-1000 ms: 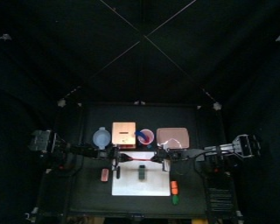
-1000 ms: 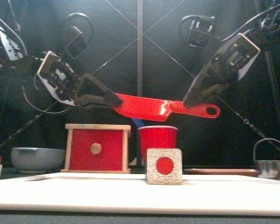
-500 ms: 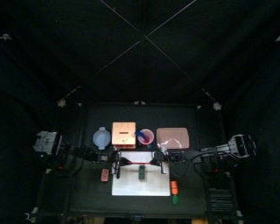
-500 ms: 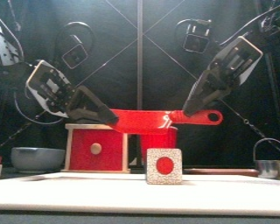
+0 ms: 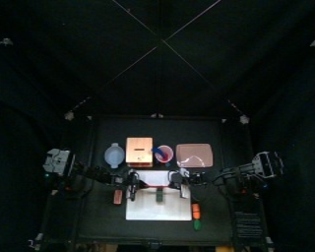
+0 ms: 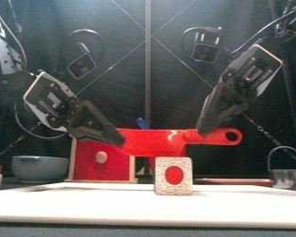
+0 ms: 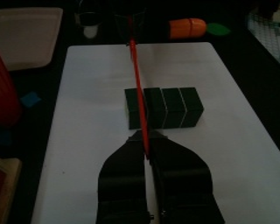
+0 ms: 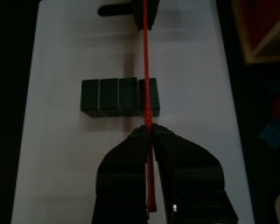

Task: Cut the sushi into 4 pieces with the knife
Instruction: Cut the sushi into 4 pieces

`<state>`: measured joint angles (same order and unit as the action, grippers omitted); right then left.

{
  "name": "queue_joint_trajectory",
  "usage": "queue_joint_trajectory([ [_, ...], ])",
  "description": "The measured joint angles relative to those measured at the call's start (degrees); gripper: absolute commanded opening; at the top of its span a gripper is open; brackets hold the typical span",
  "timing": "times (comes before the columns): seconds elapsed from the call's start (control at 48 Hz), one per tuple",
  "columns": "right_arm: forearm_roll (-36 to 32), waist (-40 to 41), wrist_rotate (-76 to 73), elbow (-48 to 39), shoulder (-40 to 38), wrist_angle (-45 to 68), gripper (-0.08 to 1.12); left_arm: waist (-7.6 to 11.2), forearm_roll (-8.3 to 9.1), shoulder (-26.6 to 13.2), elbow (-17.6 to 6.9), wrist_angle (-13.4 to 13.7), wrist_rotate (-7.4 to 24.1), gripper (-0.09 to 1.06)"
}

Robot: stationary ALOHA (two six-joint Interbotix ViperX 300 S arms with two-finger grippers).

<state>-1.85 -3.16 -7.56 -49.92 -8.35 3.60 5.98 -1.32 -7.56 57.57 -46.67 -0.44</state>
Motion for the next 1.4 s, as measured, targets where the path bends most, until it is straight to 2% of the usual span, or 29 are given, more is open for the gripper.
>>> queue_joint_trajectory([
  [0.438,0.9,-0.8,0.1,0.0,1.0,0.0,0.25,1.58,-1.23,-2.1,-1.1,0.0,-0.1,0.25],
  [0.729,1.0,-0.9,0.1,0.4,2.1,0.1,0.25,1.67,-2.2,-3.6,-1.3,-0.1,-0.1,0.25],
  [0.854,1.0,-0.5,0.0,0.6,5.8,0.0,0.25,1.23,-3.16,-5.8,-2.2,0.3,0.1,0.25],
  [1.0,1.0,-0.4,0.0,1.0,7.3,0.0,0.25,1.58,-3.87,-7.2,-2.7,0.7,0.3,0.25],
  [1.396,1.6,-0.4,0.1,1.6,8.3,-0.1,0.25,1.14,-4.04,-9.2,-3.5,2.4,0.5,0.25],
])
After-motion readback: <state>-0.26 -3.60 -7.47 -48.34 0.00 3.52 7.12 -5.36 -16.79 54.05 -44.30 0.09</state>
